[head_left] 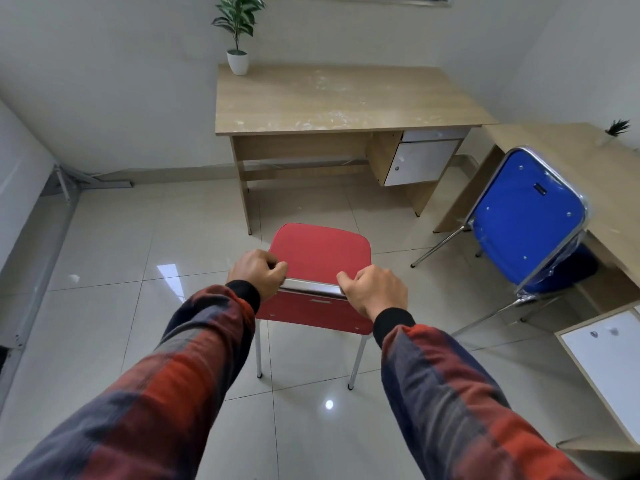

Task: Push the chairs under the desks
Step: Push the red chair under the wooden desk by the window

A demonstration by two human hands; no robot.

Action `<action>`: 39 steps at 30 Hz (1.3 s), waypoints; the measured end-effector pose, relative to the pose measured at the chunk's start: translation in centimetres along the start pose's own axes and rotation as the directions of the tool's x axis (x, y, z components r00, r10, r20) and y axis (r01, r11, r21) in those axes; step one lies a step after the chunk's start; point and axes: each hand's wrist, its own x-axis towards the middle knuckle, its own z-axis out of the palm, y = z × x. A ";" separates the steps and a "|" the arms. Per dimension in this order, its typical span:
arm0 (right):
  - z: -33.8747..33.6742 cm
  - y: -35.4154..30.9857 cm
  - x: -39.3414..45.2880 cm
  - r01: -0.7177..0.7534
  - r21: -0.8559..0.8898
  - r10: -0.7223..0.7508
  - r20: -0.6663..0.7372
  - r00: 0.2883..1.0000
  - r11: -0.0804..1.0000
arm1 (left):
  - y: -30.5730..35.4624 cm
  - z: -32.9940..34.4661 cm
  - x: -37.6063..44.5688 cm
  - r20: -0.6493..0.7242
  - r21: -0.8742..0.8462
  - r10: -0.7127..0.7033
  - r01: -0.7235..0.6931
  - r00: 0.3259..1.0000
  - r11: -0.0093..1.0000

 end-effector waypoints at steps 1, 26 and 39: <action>0.2 -0.2 0.0 0.011 0.005 -0.011 0.000 1.000 1.000 | -0.2 -0.2 0.2 -0.007 0.004 -0.005 0.005 1.000 1.000; -1.4 -0.9 7.9 0.081 0.057 -0.081 -0.008 0.997 0.995 | 1.9 -0.7 7.7 -0.040 -0.019 -0.064 0.064 0.997 0.998; -2.0 1.5 10.0 0.059 0.018 -0.060 0.066 0.996 0.998 | 3.7 1.3 7.8 -0.007 -0.005 -0.071 0.071 0.997 0.997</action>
